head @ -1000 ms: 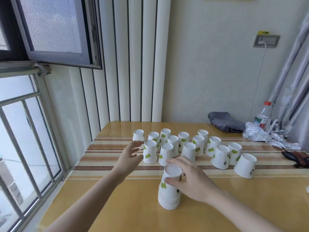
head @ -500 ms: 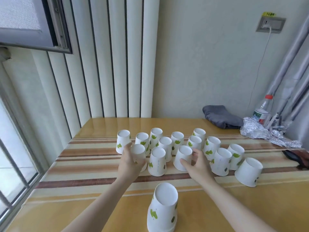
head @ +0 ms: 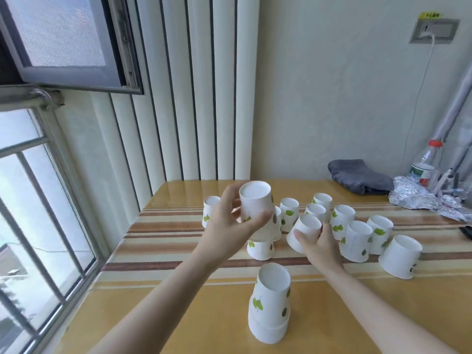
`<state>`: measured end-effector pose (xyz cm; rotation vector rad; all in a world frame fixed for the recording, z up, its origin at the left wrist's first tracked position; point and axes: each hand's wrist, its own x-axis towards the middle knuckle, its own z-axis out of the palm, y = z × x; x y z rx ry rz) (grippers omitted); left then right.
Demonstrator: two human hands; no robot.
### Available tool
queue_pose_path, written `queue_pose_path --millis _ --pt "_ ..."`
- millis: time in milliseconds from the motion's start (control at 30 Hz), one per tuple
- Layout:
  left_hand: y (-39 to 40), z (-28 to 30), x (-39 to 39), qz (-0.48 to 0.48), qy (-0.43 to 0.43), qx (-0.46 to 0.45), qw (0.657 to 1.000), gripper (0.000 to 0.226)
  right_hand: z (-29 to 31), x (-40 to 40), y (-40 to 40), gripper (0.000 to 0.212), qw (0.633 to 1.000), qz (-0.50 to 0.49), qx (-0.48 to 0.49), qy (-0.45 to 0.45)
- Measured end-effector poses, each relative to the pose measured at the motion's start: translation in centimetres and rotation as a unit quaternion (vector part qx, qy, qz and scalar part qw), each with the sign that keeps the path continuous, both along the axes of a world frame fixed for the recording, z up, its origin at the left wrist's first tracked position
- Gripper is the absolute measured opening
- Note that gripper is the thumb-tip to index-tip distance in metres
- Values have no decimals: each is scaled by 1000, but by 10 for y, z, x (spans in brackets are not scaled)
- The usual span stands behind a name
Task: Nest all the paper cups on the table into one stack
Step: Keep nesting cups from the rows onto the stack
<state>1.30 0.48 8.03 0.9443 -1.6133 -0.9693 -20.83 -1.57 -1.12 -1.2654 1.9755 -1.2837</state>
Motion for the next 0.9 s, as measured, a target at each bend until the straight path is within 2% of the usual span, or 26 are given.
queue_pose_path --millis 133,300,400,467,600,733,800,900 --pt "37 -8 -6 -61 -49 -8 997 52 41 -3 38 49 998 20 -44 -41" --pt "63 -41 -5 -59 -92 19 994 54 82 -2 90 41 991 54 -103 -72" --pt "72 -62 -4 -60 -115 44 991 57 96 6 114 27 982 109 -133 -76" --pt "78 -74 -3 -67 -113 69 989 54 100 15 124 25 976 154 -140 -71" --pt "85 -89 0 -88 -102 114 984 59 93 31 131 35 966 222 -123 -42" --pt "85 -90 22 -134 -111 154 973 85 75 46 131 41 957 268 -104 -30" --pt "82 -89 35 -118 -92 181 972 94 62 50 130 44 956 278 -93 -29" --pt "68 -86 45 -65 -30 186 980 90 38 55 128 47 951 302 -60 -27"
